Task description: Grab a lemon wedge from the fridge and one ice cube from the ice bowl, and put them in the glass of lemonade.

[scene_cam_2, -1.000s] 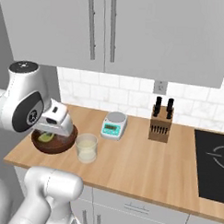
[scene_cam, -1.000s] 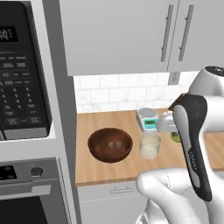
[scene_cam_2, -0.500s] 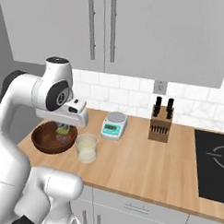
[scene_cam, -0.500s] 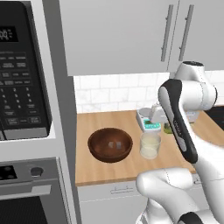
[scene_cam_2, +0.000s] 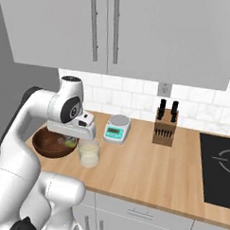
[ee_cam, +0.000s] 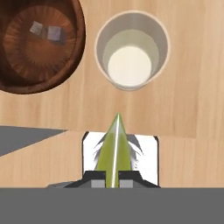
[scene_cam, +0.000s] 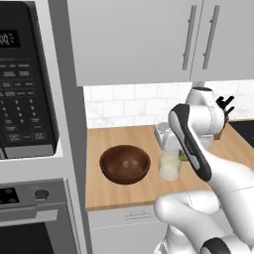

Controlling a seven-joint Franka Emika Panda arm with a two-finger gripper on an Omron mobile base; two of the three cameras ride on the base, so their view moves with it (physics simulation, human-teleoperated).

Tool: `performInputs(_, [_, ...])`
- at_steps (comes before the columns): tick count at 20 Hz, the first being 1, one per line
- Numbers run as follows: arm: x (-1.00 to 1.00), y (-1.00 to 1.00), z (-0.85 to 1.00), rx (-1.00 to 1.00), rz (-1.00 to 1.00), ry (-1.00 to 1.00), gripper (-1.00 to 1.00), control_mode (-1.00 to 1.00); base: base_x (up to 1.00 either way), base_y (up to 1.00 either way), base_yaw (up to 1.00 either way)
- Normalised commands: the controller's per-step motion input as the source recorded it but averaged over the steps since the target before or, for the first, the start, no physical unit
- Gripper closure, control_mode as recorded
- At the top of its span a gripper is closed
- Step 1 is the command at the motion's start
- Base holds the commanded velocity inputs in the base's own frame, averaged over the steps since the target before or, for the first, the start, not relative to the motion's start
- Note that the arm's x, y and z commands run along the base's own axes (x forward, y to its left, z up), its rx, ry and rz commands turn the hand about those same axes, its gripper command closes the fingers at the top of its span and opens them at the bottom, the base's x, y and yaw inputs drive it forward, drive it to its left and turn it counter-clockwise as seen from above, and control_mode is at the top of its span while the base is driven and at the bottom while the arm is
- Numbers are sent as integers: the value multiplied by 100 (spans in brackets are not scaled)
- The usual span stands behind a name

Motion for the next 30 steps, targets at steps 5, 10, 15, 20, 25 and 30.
performInputs(5, [12, 0, -43, 0, 0, -2, 100, -100, 0, 0, 0])
performInputs(10, [43, 0, 4, -1, 0, 5, 100, -100, 0, 0, 0])
performInputs(15, [55, -2, -8, 0, 0, 4, 100, -100, 0, 0, 0])
performInputs(20, [46, -10, -29, 0, 0, 0, 100, -100, 0, 0, 0])
performInputs(25, [14, -6, -24, 0, 0, 0, 100, -100, 0, 0, 0])
performInputs(30, [3, 0, -14, 0, 0, 0, 100, -100, 0, 0, 0])
